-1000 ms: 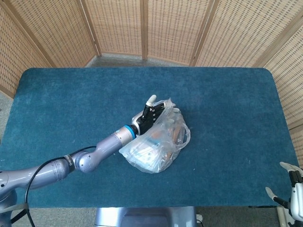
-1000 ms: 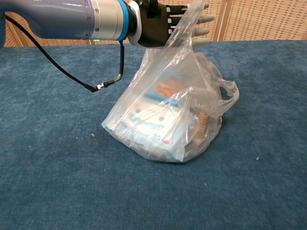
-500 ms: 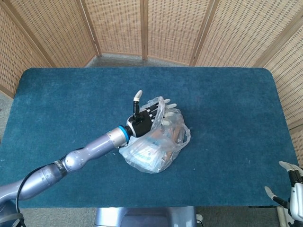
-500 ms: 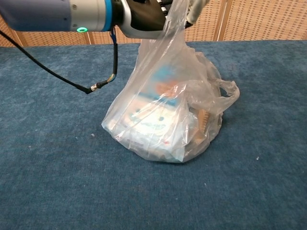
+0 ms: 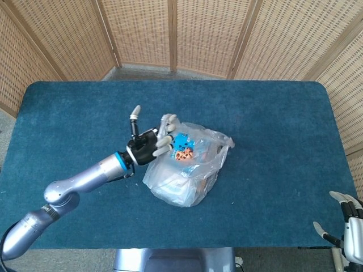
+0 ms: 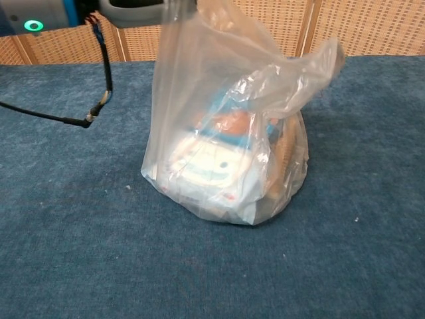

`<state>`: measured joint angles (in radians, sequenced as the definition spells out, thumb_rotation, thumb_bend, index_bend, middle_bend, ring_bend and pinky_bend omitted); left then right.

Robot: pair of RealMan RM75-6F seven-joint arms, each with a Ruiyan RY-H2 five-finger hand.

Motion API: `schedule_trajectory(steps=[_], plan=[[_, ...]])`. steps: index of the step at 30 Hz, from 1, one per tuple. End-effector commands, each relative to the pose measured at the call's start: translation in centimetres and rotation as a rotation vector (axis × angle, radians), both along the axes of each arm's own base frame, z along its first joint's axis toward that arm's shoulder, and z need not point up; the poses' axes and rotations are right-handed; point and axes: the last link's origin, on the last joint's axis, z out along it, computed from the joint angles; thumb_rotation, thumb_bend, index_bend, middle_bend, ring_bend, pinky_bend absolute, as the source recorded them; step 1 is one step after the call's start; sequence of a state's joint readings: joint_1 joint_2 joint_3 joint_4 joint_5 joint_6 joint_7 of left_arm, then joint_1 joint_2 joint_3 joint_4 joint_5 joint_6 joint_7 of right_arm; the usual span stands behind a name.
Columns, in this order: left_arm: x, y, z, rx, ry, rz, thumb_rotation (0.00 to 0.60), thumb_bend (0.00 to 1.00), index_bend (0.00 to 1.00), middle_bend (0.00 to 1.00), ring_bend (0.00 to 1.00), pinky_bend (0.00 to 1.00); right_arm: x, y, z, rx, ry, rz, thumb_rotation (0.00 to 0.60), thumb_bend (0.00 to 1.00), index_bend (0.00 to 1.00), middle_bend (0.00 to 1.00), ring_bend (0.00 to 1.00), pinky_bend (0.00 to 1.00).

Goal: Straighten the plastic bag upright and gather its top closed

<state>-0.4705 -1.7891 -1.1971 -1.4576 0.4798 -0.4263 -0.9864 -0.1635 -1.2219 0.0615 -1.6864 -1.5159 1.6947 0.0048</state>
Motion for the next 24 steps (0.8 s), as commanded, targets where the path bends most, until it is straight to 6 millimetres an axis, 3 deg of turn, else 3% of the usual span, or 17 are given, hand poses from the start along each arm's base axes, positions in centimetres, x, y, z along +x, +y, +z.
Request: schedule_trajectory(steps=[1, 10, 17, 24], plan=[[-0.5, -0.7, 1.0, 0.022, -0.049, -0.014, 0.0, 0.12, 0.45, 0.66, 0.86, 0.95, 0.1, 0.0, 0.0, 0.002, -0.001, 0.005, 0.6, 0.17, 0.22, 0.25, 0.18, 0.12], [-1.0, -2.2, 2.2, 0.063, -0.192, -0.032, 0.0, 0.13, 0.48, 0.75, 0.92, 0.97, 0.1, 0.2, 0.0, 0.002, -0.003, -0.001, 0.6, 0.17, 0.22, 0.24, 0.18, 0.13], [-1.1, -1.8, 2.7, 0.116, -0.257, -0.097, 0.0, 0.13, 0.69, 0.79, 0.94, 0.97, 0.2, 0.1, 0.0, 0.004, -0.004, 0.002, 0.6, 0.17, 0.22, 0.25, 0.18, 0.13], [0.0, -1.6, 4.1, 0.188, -0.346, -0.139, 0.0, 0.13, 0.79, 0.8, 0.94, 0.95, 0.1, -0.1, -0.1, 0.013, -0.002, -0.003, 0.6, 0.17, 0.22, 0.25, 0.18, 0.13]])
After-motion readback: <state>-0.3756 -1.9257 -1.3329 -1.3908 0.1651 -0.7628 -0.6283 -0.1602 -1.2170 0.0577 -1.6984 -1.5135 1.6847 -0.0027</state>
